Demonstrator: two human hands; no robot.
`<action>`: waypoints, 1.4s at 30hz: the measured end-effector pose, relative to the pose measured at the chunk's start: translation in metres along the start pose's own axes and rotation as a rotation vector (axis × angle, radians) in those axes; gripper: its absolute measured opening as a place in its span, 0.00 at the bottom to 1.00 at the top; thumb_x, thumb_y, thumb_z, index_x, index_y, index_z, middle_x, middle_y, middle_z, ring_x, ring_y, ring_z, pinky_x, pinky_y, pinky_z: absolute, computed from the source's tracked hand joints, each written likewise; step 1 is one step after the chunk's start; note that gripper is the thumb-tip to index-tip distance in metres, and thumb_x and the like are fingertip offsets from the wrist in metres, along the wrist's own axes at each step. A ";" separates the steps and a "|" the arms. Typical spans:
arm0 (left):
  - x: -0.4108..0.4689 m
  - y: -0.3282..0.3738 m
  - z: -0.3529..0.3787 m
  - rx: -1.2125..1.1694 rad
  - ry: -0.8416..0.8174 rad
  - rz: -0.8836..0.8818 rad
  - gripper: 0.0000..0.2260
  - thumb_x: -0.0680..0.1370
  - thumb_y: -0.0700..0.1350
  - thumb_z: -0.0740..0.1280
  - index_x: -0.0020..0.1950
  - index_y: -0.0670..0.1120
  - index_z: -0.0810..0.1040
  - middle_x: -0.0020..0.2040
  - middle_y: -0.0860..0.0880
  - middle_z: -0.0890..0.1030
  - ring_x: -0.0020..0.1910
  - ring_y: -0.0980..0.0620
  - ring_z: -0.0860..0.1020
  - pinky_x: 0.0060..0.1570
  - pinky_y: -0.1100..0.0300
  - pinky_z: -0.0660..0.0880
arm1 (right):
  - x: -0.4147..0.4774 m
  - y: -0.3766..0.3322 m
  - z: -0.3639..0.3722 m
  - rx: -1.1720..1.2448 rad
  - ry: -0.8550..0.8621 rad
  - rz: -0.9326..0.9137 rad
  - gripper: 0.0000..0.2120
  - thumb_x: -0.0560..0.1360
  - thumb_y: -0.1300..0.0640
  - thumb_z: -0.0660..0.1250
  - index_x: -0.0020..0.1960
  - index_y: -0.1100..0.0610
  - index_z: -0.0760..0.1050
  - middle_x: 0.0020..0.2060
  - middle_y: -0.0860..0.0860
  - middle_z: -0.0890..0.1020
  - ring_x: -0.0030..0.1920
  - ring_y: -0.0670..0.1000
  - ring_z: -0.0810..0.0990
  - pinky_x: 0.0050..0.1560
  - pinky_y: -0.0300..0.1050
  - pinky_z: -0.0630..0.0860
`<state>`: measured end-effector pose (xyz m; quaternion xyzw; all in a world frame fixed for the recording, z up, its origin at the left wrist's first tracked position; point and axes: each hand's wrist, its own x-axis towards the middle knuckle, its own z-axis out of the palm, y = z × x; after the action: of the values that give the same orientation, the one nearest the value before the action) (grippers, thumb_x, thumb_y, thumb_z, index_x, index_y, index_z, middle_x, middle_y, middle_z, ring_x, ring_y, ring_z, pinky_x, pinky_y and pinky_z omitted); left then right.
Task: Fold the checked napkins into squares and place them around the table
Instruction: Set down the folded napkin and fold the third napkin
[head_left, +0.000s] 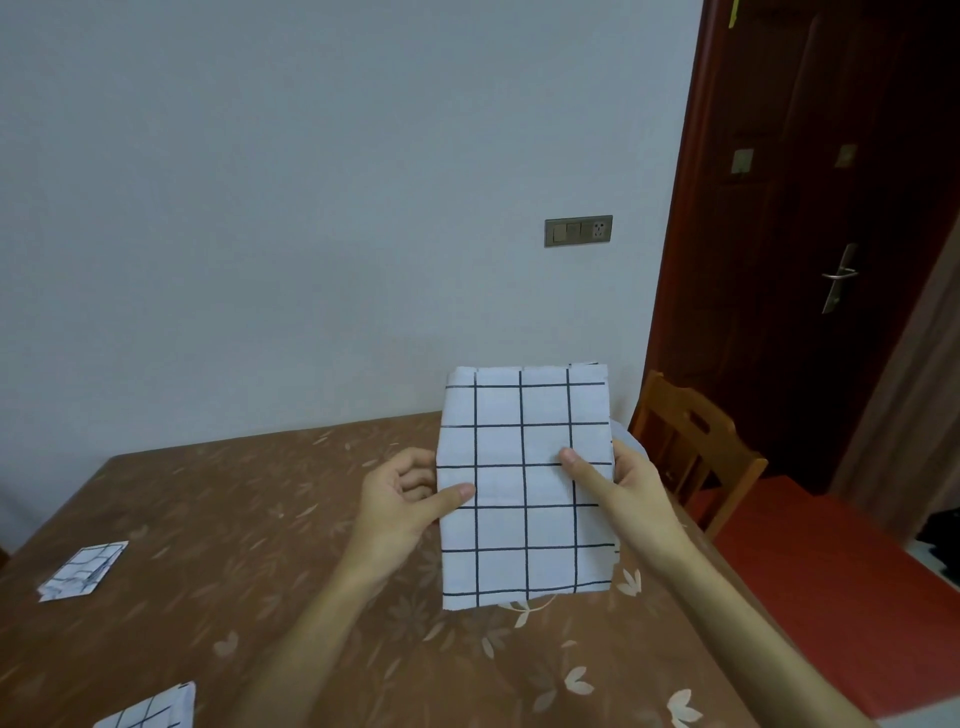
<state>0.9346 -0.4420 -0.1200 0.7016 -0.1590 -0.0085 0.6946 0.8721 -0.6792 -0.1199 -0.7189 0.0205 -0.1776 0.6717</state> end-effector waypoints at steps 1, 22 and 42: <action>0.000 0.000 0.001 0.003 0.002 0.009 0.15 0.70 0.34 0.77 0.55 0.38 0.80 0.47 0.44 0.87 0.44 0.45 0.87 0.43 0.59 0.82 | 0.001 0.000 0.000 -0.013 0.004 -0.018 0.13 0.77 0.52 0.70 0.61 0.53 0.80 0.53 0.46 0.87 0.53 0.48 0.86 0.53 0.46 0.83; -0.030 -0.027 0.018 0.147 -0.066 0.034 0.15 0.74 0.53 0.75 0.60 0.54 0.80 0.53 0.47 0.87 0.51 0.51 0.85 0.49 0.47 0.83 | 0.008 -0.016 -0.005 0.015 0.142 -0.124 0.09 0.81 0.53 0.66 0.46 0.55 0.83 0.40 0.43 0.87 0.42 0.41 0.85 0.43 0.33 0.77; 0.005 0.029 -0.006 -0.041 -0.136 0.033 0.09 0.82 0.38 0.63 0.55 0.40 0.84 0.49 0.46 0.88 0.47 0.49 0.86 0.40 0.61 0.82 | 0.005 -0.029 -0.011 0.079 -0.115 -0.085 0.14 0.82 0.65 0.60 0.57 0.56 0.83 0.53 0.46 0.87 0.54 0.41 0.84 0.51 0.31 0.77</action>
<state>0.9347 -0.4374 -0.0902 0.6821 -0.2173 -0.0479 0.6966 0.8677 -0.6879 -0.0902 -0.7011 -0.0555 -0.1650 0.6915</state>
